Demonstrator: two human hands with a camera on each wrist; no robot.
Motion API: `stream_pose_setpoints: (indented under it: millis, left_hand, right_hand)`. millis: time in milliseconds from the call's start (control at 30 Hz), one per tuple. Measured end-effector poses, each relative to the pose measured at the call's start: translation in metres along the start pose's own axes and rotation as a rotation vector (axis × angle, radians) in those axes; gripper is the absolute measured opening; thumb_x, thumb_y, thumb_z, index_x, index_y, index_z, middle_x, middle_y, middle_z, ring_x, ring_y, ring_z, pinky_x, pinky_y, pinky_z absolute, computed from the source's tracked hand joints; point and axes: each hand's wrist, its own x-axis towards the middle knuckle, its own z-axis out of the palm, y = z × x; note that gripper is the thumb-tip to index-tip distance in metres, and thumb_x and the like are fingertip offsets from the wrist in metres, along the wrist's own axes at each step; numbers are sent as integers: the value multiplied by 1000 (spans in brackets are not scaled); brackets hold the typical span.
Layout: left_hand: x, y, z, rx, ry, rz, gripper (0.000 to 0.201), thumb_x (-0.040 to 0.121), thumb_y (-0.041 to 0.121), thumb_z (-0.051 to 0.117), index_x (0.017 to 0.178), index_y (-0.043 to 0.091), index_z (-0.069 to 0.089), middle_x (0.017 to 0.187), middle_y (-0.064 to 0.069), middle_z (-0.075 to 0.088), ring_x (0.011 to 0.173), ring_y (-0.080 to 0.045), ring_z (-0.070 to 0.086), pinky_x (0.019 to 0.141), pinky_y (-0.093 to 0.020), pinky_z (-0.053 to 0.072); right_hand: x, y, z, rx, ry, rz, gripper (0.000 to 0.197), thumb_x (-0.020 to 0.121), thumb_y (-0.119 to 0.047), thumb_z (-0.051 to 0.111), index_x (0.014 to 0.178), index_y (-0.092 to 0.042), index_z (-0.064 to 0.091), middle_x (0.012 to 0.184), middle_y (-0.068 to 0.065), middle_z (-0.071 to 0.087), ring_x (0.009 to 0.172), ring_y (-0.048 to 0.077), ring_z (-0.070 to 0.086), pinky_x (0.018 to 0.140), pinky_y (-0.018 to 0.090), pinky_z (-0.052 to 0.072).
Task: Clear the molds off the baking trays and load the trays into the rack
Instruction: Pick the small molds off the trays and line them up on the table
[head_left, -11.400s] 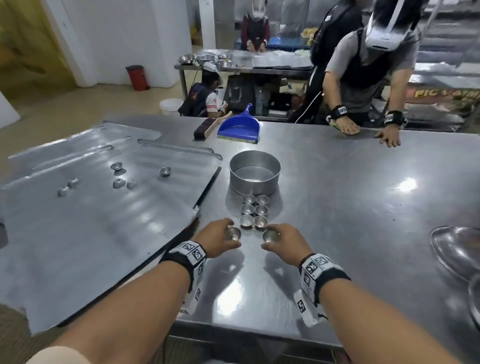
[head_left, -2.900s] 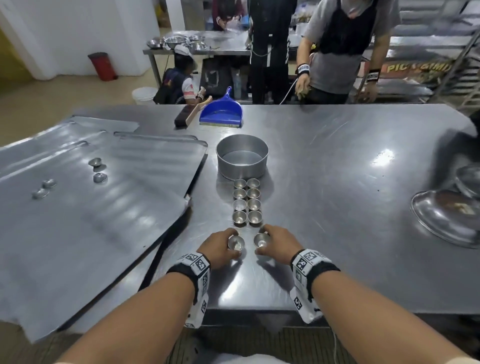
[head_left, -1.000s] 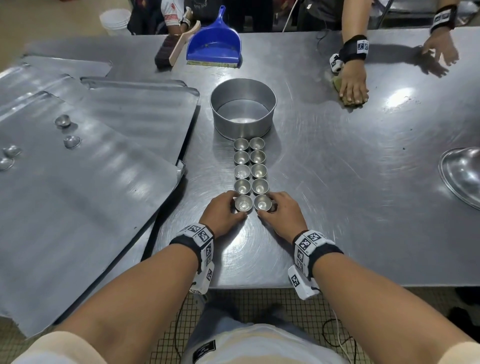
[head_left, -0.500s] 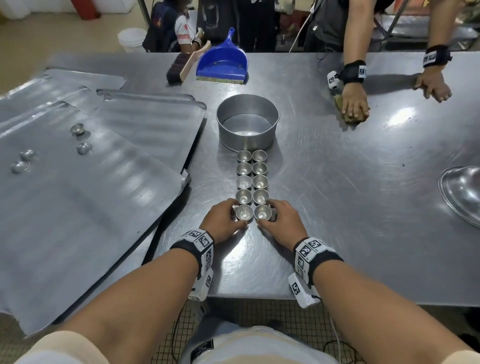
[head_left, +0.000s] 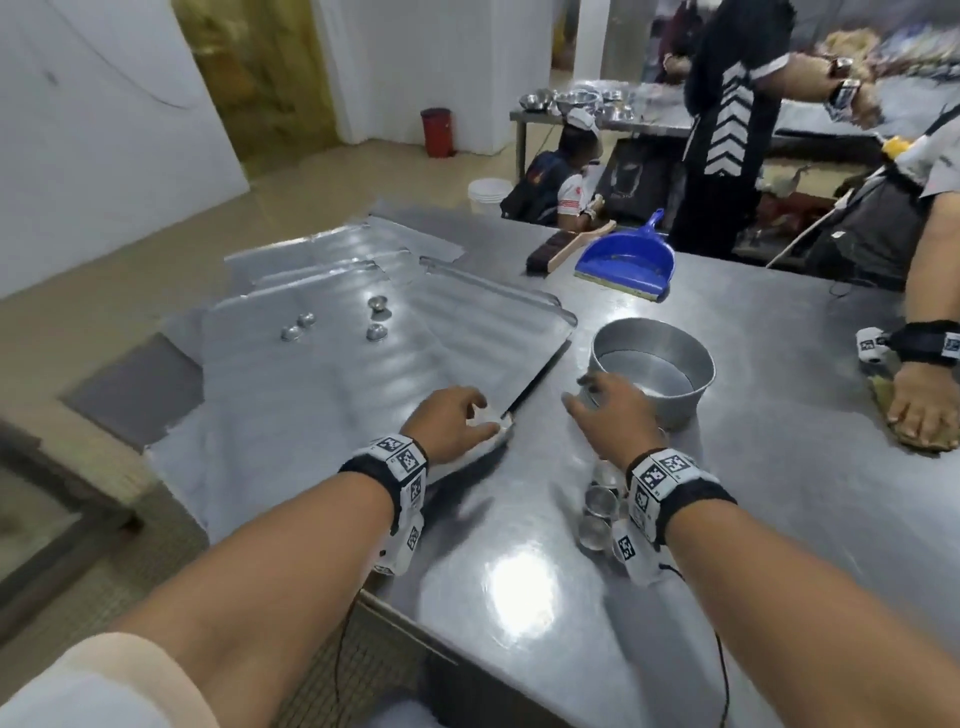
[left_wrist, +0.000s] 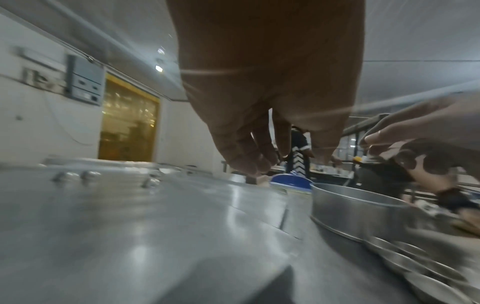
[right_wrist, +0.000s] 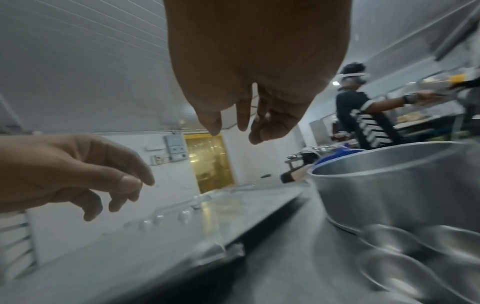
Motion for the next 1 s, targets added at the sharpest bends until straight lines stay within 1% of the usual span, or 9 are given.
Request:
stream_pose_setpoints:
  millis: [133, 200, 300, 500, 667, 733, 800, 900, 1000]
  left_hand:
    - [-2, -59, -53, 17, 51, -144, 42, 88, 52, 69, 118, 22, 66, 95, 5, 65, 87, -16, 62, 77, -29, 48]
    - [0, -89, -76, 24, 72, -191, 42, 88, 51, 69, 117, 22, 66, 93, 5, 64, 87, -17, 62, 80, -31, 50]
    - [7, -139, -107, 25, 95, -255, 39, 87, 51, 70, 115, 23, 66, 91, 6, 63, 89, -18, 63, 79, -30, 47]
    - [40, -242, -153, 16, 102, -364, 37, 86, 49, 71, 113, 23, 66, 88, 6, 64, 84, -17, 63, 72, -28, 44]
    - [80, -313, -170, -1, 90, -407, 39, 86, 46, 72, 116, 22, 66, 88, 7, 64, 85, -16, 62, 75, -28, 42]
    - [98, -336, -172, -14, 92, -408, 43, 86, 44, 73, 122, 21, 65, 96, 4, 64, 88, -17, 60, 77, -28, 41]
    - [115, -356, -170, -16, 77, -391, 48, 87, 41, 72, 130, 23, 61, 110, 1, 62, 94, -17, 57, 83, -28, 41]
    - [140, -382, -161, -27, 48, -365, 59, 86, 41, 71, 140, 26, 53, 130, -5, 56, 112, -22, 59, 96, -33, 45]
    - [158, -403, -150, -17, 36, -358, 67, 87, 39, 69, 147, 23, 44, 142, -6, 48, 119, -27, 57, 100, -32, 42]
  right_hand:
    - [36, -67, 29, 3, -96, -119, 44, 90, -50, 62, 124, -22, 65, 130, 1, 58, 105, 20, 62, 92, 35, 50]
    - [53, -100, 51, -2, -138, -168, 45, 90, -52, 63, 124, -23, 66, 129, 1, 57, 100, 18, 61, 88, 34, 49]
    - [78, -145, 89, -25, -192, -225, 44, 90, -53, 63, 122, -23, 66, 126, 1, 58, 102, 21, 60, 86, 34, 48]
    - [136, -211, 161, -68, -295, -248, 43, 89, -53, 64, 120, -25, 66, 121, -1, 61, 103, 21, 61, 86, 34, 49]
    - [187, -235, 212, -103, -338, -204, 41, 89, -52, 64, 119, -25, 67, 118, -1, 63, 103, 20, 62, 87, 33, 49]
    - [205, -239, 232, -114, -350, -191, 40, 89, -51, 64, 118, -25, 67, 118, 0, 63, 102, 21, 62, 87, 34, 48]
    - [221, -242, 251, -130, -367, -179, 41, 88, -51, 64, 119, -24, 67, 119, 2, 64, 104, 23, 62, 87, 34, 49]
    - [240, -245, 277, -135, -388, -158, 45, 90, -49, 64, 125, -22, 64, 123, 5, 64, 109, 27, 61, 91, 37, 49]
    - [256, -243, 300, -138, -432, -147, 47, 92, -40, 64, 134, -19, 58, 132, 9, 60, 116, 30, 58, 93, 36, 45]
